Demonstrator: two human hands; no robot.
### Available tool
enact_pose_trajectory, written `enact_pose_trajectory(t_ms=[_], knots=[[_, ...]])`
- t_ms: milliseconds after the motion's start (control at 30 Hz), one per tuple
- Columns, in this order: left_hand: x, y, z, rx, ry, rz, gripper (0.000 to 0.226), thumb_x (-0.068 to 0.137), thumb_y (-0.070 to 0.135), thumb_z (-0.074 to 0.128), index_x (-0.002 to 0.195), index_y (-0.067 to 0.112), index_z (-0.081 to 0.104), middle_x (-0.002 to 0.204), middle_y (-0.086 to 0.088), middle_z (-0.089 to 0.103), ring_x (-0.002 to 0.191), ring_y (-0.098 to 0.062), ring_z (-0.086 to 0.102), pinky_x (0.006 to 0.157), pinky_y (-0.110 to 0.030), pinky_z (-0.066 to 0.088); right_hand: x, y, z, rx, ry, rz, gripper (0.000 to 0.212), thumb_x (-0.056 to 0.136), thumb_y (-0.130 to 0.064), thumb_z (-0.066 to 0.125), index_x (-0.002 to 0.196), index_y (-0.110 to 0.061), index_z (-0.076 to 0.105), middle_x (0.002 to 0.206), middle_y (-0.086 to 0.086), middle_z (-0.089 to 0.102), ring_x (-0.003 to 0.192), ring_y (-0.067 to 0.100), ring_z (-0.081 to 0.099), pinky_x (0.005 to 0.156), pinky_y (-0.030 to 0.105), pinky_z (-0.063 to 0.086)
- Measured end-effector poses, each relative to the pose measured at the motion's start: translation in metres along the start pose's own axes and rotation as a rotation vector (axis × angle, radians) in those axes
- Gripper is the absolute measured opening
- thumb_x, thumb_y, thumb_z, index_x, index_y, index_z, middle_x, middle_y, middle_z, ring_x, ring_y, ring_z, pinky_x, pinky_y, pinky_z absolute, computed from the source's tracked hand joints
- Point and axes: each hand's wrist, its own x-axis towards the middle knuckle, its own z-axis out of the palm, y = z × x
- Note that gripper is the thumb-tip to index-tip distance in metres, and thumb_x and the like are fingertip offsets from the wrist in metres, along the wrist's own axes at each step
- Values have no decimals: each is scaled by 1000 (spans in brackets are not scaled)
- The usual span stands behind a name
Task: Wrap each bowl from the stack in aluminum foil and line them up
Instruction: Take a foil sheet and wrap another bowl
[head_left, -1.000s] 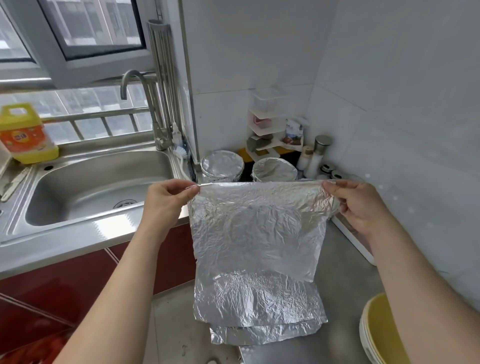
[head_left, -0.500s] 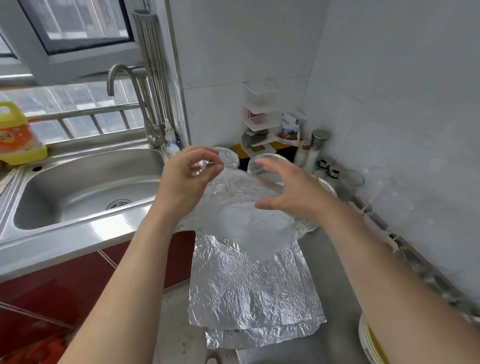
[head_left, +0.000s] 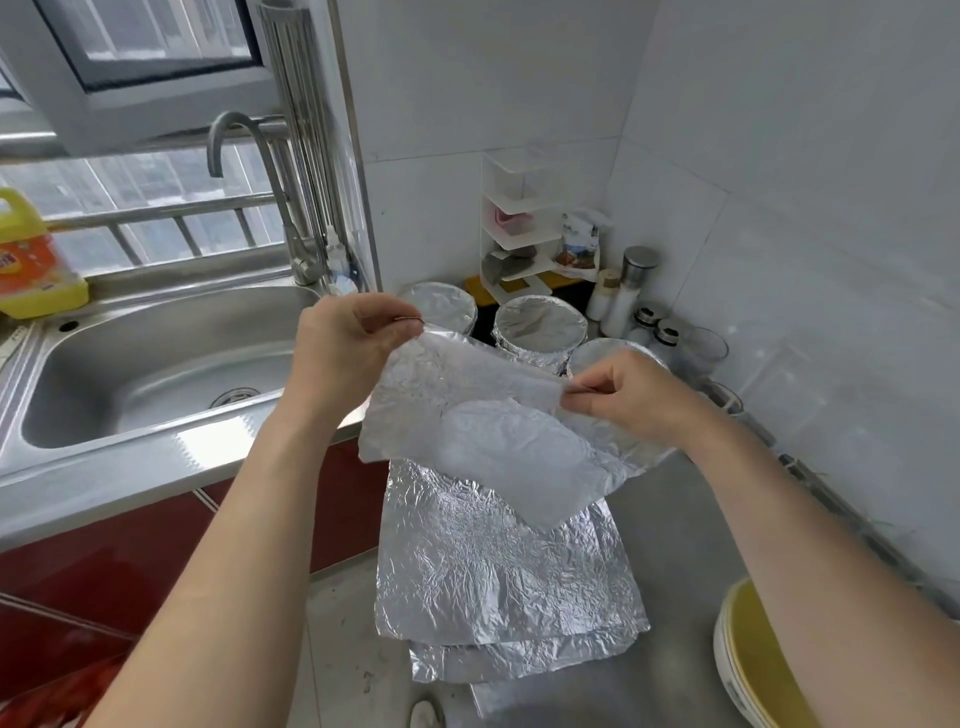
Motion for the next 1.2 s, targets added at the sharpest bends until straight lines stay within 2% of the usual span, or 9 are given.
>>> enact_pose_trajectory(t_ms=[133,267,400,500,567,700,933,1100,1200], knots=[[-7,-2,9,402,31,179,28,87,10,68,113,21,71,109,0,68,108,-23,62,95,-32,46,1,-10,-11,-143,-50,13,20,91,-28,67,73,-22,73,61,-3,63,53,13,47,58,30,39],[-18,20,41,597,-282,317,32,92,35,62,123,30,64,124,12,64,120,-11,55,117,-52,19,7,-30,-11,-283,-76,-19,39,93,-24,65,55,-30,56,54,-9,50,51,8,43,54,24,33],[-22,17,55,506,-300,242,17,88,36,69,99,24,74,92,6,74,90,-20,66,85,-34,45,3,-40,-17,-426,-94,-18,10,93,-23,64,89,-24,73,78,-10,66,74,11,61,68,27,48],[-23,26,57,497,-308,236,15,84,35,74,93,24,77,80,2,73,78,-21,64,70,-31,47,-2,-46,-14,-456,-108,-49,21,90,-29,66,110,-26,70,102,-11,69,94,11,64,79,27,48],[-24,37,59,518,-332,267,15,83,36,75,94,27,78,79,3,73,77,-21,63,70,-33,49,-2,-51,-6,-502,-122,-114,7,91,-32,64,97,-31,69,91,-13,66,89,13,62,70,26,45],[-19,43,48,549,-430,199,17,81,32,78,96,24,79,84,4,74,80,-18,65,75,-33,51,1,-38,-3,-638,-124,-123,40,96,-29,57,58,-23,46,62,-5,51,65,19,54,61,32,41],[-18,26,21,514,-494,48,16,82,20,78,98,17,79,95,4,76,92,-12,67,83,-21,46,-15,-12,-33,-451,-278,-9,45,97,-25,58,56,-16,41,54,-3,32,50,11,29,54,30,27],[-16,10,8,526,-506,7,22,86,4,70,102,18,78,94,0,76,93,-15,68,89,-33,52,-24,8,-54,-224,-292,97,32,94,-32,62,65,-41,71,63,-8,52,62,10,42,64,29,37],[-17,4,9,524,-540,7,23,86,2,68,99,18,78,88,0,75,89,-15,68,83,-29,53,-25,8,-61,-97,-248,151,18,93,-24,64,79,-28,76,53,-13,54,45,1,41,50,16,39]])
